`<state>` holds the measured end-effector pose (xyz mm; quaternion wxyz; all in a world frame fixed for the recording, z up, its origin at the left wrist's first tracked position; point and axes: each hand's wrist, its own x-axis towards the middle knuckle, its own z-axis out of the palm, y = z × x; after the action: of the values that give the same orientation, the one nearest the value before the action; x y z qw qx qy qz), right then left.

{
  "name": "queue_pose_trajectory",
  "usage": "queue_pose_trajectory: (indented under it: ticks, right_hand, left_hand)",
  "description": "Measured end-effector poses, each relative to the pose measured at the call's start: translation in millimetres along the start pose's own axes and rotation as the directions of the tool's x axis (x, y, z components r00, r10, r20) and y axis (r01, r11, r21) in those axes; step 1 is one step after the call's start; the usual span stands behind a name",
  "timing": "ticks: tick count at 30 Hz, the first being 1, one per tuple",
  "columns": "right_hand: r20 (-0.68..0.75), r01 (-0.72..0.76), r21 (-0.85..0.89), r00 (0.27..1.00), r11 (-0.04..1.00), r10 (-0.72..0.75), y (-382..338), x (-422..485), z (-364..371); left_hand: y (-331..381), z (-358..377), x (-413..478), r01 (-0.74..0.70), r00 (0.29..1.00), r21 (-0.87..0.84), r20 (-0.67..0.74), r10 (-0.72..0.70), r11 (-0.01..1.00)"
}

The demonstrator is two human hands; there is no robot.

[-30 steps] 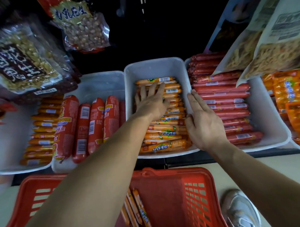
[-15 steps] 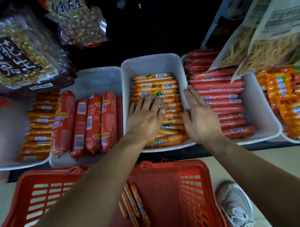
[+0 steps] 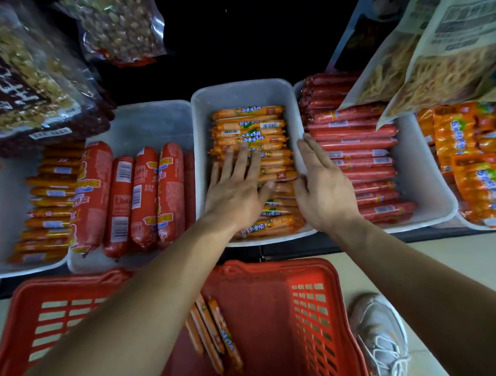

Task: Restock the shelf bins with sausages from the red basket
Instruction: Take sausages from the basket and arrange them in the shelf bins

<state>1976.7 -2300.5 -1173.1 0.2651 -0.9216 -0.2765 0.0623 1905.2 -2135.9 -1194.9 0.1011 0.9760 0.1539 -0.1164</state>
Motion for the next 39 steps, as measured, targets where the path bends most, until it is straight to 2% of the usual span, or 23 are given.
queue_pose_trajectory:
  ticks: [3,6,10,13,17,22,27,30,33,36,39]
  right_hand:
    - [0.019,-0.004,-0.007,1.000,1.000,0.004,0,1,-1]
    - [0.008,-0.006,-0.003,1.000,1.000,0.007,0,-1,-4]
    - [0.006,-0.019,0.000,1.000,1.000,0.019,-3,0,-4]
    - [0.000,-0.013,-0.005,1.000,1.000,0.013,-3,0,-2]
    - [0.003,-0.004,0.000,1.000,1.000,0.004,-2,0,-2]
    - [0.003,-0.009,0.008,1.000,1.000,0.009,-1,0,-3]
    - [-0.007,-0.009,0.007,1.000,1.000,0.010,-2,0,-2]
    - [-0.007,-0.008,0.004,1.000,1.000,0.008,-2,0,-1]
    - [0.028,-0.010,-0.062,1.000,0.998,0.012,-3,0,0]
    - [0.121,-0.008,-0.226,0.992,0.974,0.037,-9,-2,-6]
    - [0.237,-0.003,-0.382,0.966,0.924,0.102,-27,0,-25]
  left_hand:
    - [-3,-6,27,-0.007,0.998,-0.001,-0.056,0.007,1.000]
    - [1,-12,45,0.047,0.996,-0.030,-0.076,-0.049,0.998]
    - [3,-10,22,0.068,0.996,-0.049,0.066,-0.065,0.996]
    - [2,-3,-9,0.015,0.986,0.004,0.163,-0.016,1.000]
    - [-3,-6,11,-0.017,0.995,-0.005,0.101,0.017,1.000]
    - [-5,-4,40,0.053,0.998,-0.024,-0.042,-0.054,0.998]
    - [-1,-3,17,0.061,0.997,-0.055,0.048,-0.058,0.997]
    - [-2,4,-2,-0.053,0.993,0.037,0.103,0.049,0.998]
    - [-5,4,3,-0.072,0.994,0.062,0.084,0.066,0.995]
    - [0,-8,5,-0.045,0.984,0.080,0.175,0.030,0.996]
    - [5,-38,-17,-0.006,0.984,-0.014,0.178,0.008,1.000]
